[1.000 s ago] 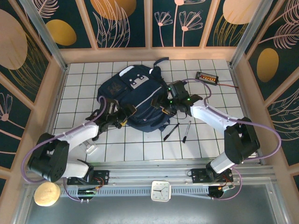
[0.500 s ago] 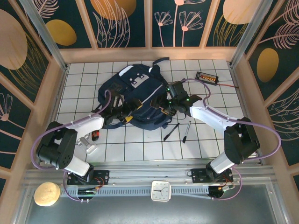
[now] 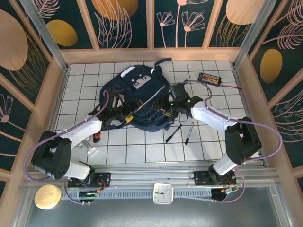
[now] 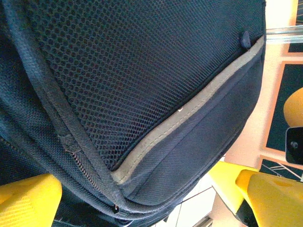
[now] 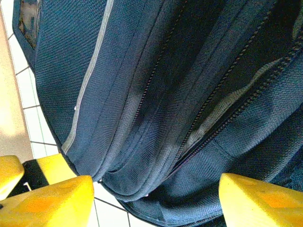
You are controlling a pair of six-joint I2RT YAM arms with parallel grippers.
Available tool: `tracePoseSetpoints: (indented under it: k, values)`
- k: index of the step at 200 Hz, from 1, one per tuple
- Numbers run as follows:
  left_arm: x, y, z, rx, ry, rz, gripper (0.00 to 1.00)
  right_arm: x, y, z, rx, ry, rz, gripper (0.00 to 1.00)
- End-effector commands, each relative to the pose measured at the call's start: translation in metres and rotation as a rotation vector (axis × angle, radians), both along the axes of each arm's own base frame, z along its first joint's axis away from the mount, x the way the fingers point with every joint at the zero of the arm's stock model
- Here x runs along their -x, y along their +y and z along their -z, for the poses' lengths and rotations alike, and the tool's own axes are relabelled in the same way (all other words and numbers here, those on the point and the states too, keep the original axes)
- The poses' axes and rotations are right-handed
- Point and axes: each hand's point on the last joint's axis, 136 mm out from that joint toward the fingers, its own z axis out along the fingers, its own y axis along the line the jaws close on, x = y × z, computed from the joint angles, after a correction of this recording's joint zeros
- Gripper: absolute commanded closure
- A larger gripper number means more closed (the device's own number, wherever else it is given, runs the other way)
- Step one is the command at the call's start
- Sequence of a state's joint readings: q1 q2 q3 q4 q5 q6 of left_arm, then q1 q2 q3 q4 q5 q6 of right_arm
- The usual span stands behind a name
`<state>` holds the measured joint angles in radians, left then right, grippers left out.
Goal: Pack books, pencil case, and school supplies into a backpack
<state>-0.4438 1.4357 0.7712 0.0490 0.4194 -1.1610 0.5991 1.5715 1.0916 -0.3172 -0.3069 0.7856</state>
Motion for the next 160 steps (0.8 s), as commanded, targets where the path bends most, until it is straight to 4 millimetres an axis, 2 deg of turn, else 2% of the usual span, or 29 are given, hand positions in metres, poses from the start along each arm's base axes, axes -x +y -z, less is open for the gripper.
tracePoseSetpoints:
  k: [1, 27, 53, 61, 71, 82, 93, 107, 114, 142, 160]
  values:
    - [-0.008, -0.007, 0.006, 0.033, 0.034, -0.006, 0.01, -0.012, 0.002, -0.01, -0.016, -0.04, -0.004, 0.29]
    - [-0.009, -0.016, 0.025, 0.057, 0.079, 0.015, 0.01, -0.013, -0.002, -0.011, -0.009, -0.04, -0.001, 0.29]
    - [-0.006, -0.014, 0.036, 0.044, 0.092, 0.014, 0.01, -0.016, -0.008, -0.011, -0.006, -0.045, 0.011, 0.29]
    - [-0.008, -0.013, 0.038, 0.042, 0.091, 0.007, 0.05, -0.016, -0.008, -0.011, -0.007, -0.043, 0.015, 0.29]
    - [-0.01, -0.014, 0.041, 0.047, 0.093, -0.001, 0.16, -0.016, -0.008, -0.011, -0.009, -0.042, 0.014, 0.29]
    - [-0.012, -0.015, 0.041, 0.065, 0.088, -0.009, 0.4, -0.015, -0.007, -0.01, -0.012, -0.038, 0.012, 0.29]
    - [-0.016, -0.018, 0.038, 0.088, 0.08, -0.016, 0.57, -0.015, -0.007, -0.01, -0.009, -0.038, 0.01, 0.29]
    - [-0.022, -0.022, 0.024, 0.114, 0.049, -0.014, 0.79, -0.015, -0.007, -0.011, 0.0, -0.043, 0.008, 0.29]
    - [-0.025, -0.022, 0.015, 0.124, 0.029, -0.021, 0.85, -0.016, -0.008, -0.012, 0.006, -0.049, 0.008, 0.29]
    - [-0.039, -0.025, -0.042, 0.199, -0.073, -0.045, 0.92, -0.023, -0.009, -0.033, 0.019, -0.117, 0.015, 0.29]
    - [-0.043, -0.029, -0.074, 0.258, -0.123, -0.038, 0.92, -0.029, -0.004, -0.051, 0.017, -0.183, 0.004, 0.29]
